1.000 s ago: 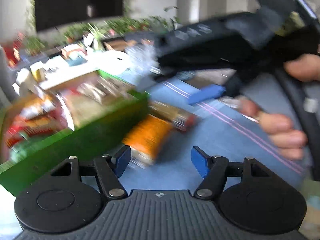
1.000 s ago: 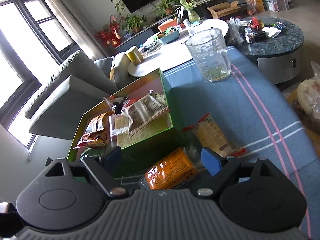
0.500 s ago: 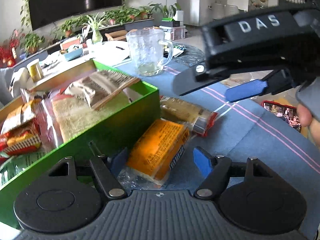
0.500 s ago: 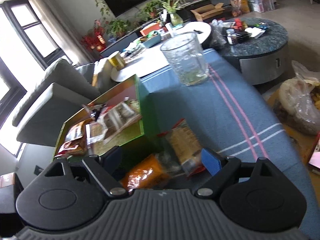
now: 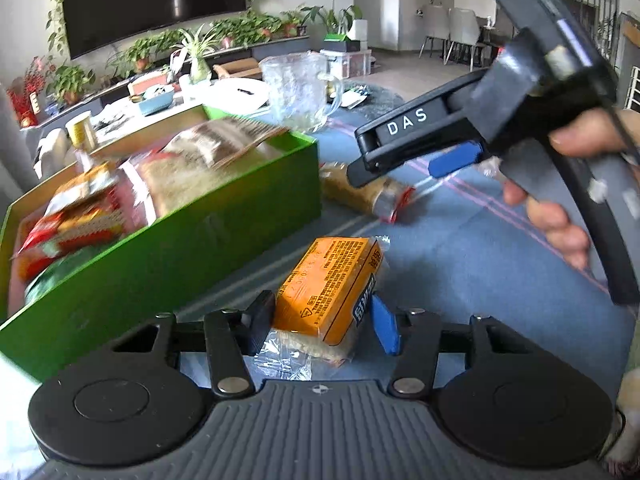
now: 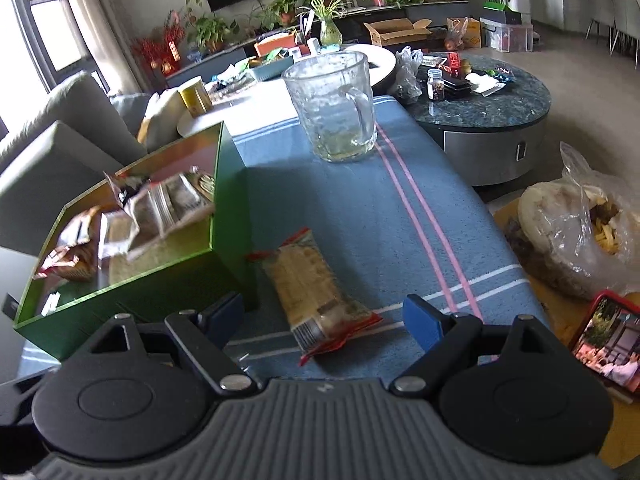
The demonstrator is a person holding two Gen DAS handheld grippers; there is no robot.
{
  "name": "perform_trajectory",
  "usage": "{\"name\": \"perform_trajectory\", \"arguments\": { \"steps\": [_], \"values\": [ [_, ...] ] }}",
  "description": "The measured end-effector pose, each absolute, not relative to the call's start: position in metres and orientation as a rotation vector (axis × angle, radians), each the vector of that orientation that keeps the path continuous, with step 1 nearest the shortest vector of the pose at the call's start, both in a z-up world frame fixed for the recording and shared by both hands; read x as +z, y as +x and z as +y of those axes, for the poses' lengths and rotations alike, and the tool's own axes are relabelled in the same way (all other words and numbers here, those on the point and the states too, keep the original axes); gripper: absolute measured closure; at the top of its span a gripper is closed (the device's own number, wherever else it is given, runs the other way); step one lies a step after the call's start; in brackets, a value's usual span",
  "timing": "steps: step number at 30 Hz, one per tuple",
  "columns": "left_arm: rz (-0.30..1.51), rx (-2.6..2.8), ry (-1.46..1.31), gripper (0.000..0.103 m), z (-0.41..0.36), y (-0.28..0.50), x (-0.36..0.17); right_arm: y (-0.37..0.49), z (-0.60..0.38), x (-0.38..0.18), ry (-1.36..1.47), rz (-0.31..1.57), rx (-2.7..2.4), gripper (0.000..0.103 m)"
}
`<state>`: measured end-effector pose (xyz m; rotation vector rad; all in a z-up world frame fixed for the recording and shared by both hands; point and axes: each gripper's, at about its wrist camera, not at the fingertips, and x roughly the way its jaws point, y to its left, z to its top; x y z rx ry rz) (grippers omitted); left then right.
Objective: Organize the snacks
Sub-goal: 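Close the left gripper on the orange cake packet while the right gripper grasps the bread-stick packet, then carry both held packets up and over the green box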
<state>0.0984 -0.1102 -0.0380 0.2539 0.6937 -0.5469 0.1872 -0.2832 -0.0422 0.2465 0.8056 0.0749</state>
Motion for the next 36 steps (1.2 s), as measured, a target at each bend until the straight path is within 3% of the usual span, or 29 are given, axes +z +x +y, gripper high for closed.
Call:
{"name": "perform_trajectory", "arguments": {
  "steps": [7, 14, 19, 22, 24, 27, 36],
  "values": [
    [0.724, -0.469, 0.196, 0.049, -0.092, 0.096, -0.037, 0.198, -0.267, -0.052, 0.153, 0.813, 0.117, 0.023],
    [0.733, -0.47, 0.189, 0.036, -0.095, 0.11, -0.038, 0.212, -0.258, -0.062, 0.062, 0.844, 0.137, 0.023],
    [0.773, -0.47, 0.16, 0.036, -0.1, 0.121, -0.047, 0.214, -0.26, -0.066, 0.055, 0.847, 0.147, 0.023],
    [0.787, -0.473, 0.156, 0.039, -0.103, 0.124, -0.049, 0.212, -0.256, -0.067, 0.028, 0.835, 0.156, 0.023],
    [0.801, -0.486, 0.155, 0.051, -0.105, 0.124, -0.05, 0.21, -0.255, -0.069, 0.009, 0.823, 0.159, 0.023],
    [0.794, -0.485, 0.17, 0.059, -0.105, 0.121, -0.05, 0.206, -0.253, -0.069, -0.049, 0.799, 0.159, 0.023],
    [0.779, -0.49, 0.139, 0.061, -0.101, 0.106, -0.042, 0.19, -0.263, -0.06, -0.016, 0.81, 0.163, 0.024]
  ]
}}
